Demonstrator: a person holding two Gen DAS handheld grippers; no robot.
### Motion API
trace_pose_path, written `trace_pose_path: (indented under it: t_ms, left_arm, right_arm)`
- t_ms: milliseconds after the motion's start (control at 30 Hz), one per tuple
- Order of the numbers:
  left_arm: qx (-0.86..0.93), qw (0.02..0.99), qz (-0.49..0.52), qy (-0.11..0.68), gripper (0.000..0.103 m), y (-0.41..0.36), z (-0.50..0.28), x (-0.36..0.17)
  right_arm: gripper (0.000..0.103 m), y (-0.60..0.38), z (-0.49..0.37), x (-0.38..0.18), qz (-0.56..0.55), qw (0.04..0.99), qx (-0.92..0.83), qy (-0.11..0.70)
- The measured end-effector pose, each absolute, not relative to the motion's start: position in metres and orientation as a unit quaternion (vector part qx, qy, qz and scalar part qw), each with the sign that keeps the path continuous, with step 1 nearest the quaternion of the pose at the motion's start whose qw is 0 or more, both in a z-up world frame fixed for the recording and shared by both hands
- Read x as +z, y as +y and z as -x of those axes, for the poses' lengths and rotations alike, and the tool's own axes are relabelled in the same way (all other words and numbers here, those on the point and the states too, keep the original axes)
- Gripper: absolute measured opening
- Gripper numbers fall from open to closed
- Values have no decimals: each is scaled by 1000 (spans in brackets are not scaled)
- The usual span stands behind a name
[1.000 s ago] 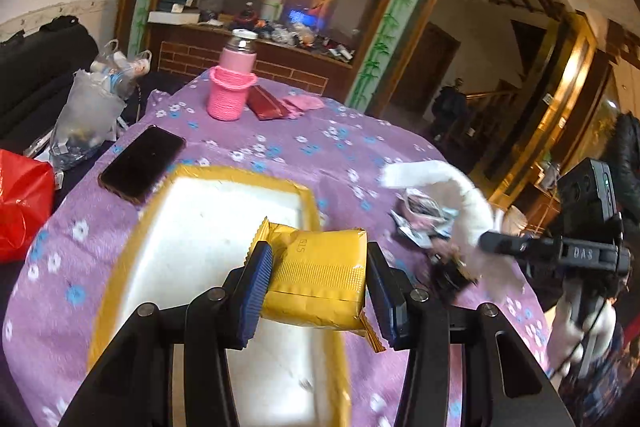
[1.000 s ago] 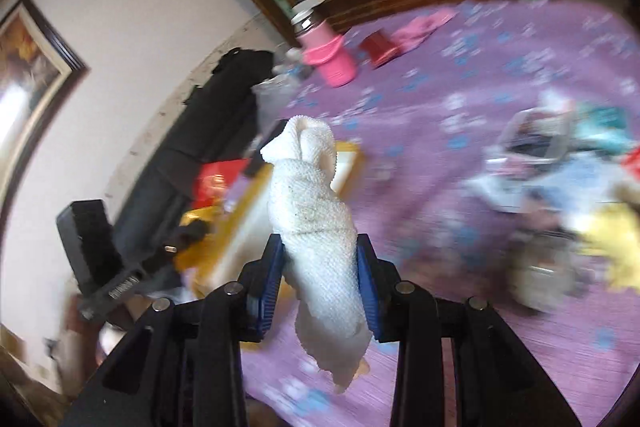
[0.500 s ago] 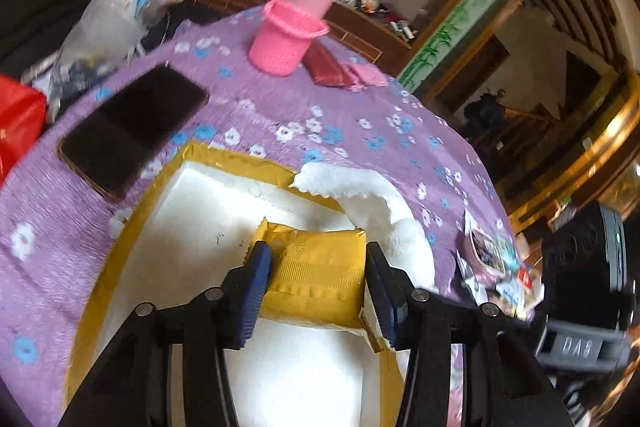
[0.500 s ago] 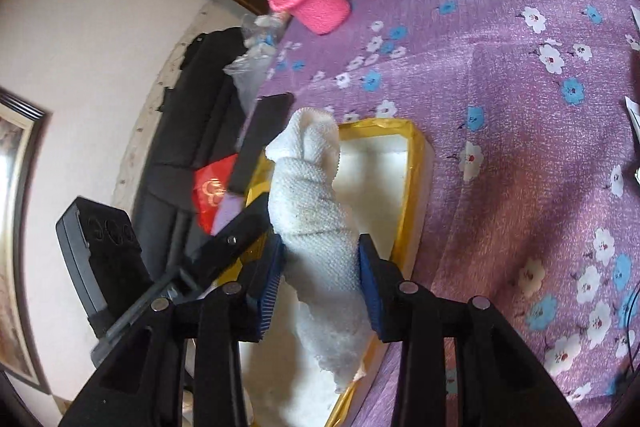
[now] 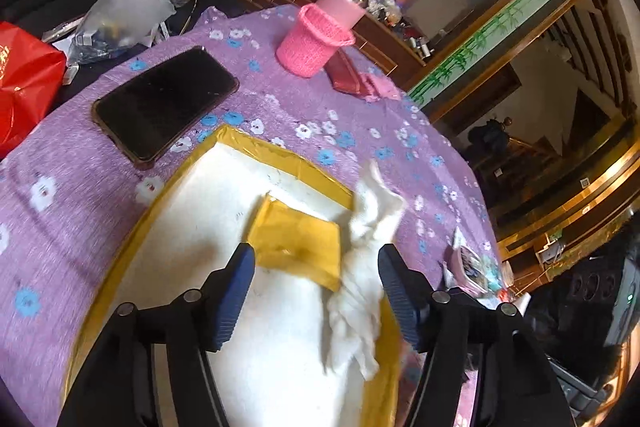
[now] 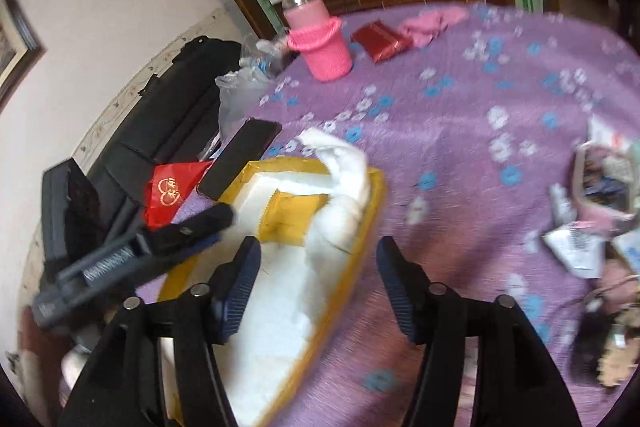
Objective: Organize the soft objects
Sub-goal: 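Carry the envelope and towel into the white box and open both tools, then move both tools back to the pile of items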
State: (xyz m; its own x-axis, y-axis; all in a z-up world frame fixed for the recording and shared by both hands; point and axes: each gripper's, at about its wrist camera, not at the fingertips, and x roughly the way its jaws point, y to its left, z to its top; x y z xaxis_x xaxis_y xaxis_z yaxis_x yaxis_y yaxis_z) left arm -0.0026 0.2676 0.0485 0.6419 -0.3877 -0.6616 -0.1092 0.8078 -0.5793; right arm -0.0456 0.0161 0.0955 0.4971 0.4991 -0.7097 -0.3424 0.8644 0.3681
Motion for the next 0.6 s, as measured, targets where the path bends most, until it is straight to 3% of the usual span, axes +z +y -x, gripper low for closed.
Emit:
trace_pose_path:
  t_ms: [367,600]
  left_arm:
    - [-108,899,193,378,79,183,83,101]
    - [-181,883,156,404,79,105,116,93]
  right_arm:
    - [71,-110,110,117,-80,912,172,364]
    - [76,-231,133,123,-118,931,77,338]
